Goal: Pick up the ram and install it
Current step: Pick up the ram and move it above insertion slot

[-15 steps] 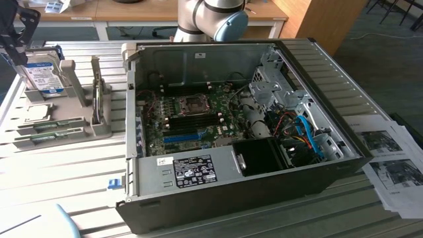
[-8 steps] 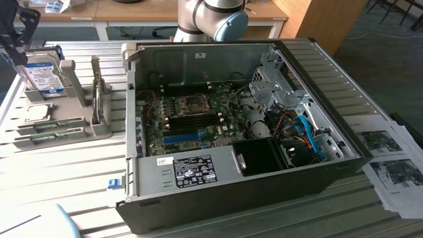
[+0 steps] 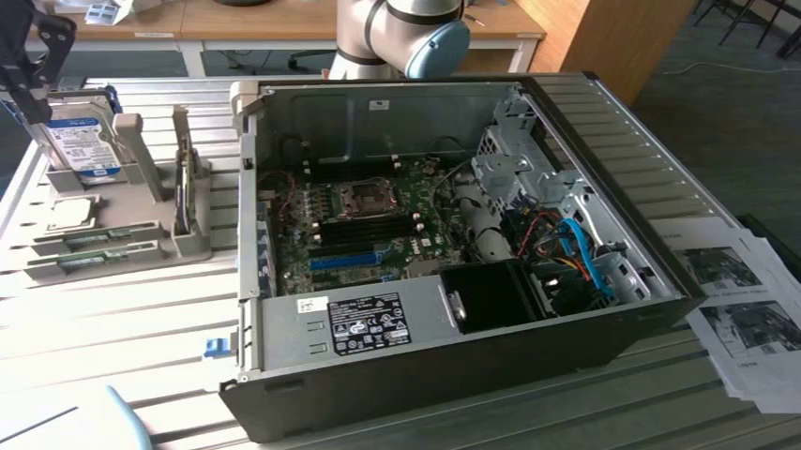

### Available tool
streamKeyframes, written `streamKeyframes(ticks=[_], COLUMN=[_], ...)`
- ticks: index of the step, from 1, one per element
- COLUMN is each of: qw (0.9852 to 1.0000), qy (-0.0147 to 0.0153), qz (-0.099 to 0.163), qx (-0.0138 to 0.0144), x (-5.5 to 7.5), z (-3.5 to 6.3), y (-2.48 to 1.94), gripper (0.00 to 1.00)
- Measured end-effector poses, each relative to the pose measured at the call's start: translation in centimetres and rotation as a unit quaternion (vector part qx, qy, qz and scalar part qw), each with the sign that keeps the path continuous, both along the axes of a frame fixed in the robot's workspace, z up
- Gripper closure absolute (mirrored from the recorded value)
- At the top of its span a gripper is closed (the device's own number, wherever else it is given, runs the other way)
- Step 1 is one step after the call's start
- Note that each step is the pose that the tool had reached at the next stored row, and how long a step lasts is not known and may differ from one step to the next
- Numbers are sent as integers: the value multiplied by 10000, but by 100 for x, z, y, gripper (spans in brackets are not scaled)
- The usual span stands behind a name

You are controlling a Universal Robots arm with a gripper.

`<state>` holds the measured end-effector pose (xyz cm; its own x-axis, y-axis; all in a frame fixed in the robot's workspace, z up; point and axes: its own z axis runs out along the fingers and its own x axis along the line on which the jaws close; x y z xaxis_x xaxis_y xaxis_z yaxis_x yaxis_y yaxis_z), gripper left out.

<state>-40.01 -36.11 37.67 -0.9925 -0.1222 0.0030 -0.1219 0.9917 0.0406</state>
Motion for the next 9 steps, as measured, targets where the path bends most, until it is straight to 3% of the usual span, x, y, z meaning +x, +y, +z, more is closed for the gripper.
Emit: streamKeyframes(ticks=[4, 9], qw=[9995, 9971], qy=[0, 0], qz=[319, 763], qx=[0, 0], x=[0, 0], z=[-1, -3], y=[0, 0], gripper=[91, 91])
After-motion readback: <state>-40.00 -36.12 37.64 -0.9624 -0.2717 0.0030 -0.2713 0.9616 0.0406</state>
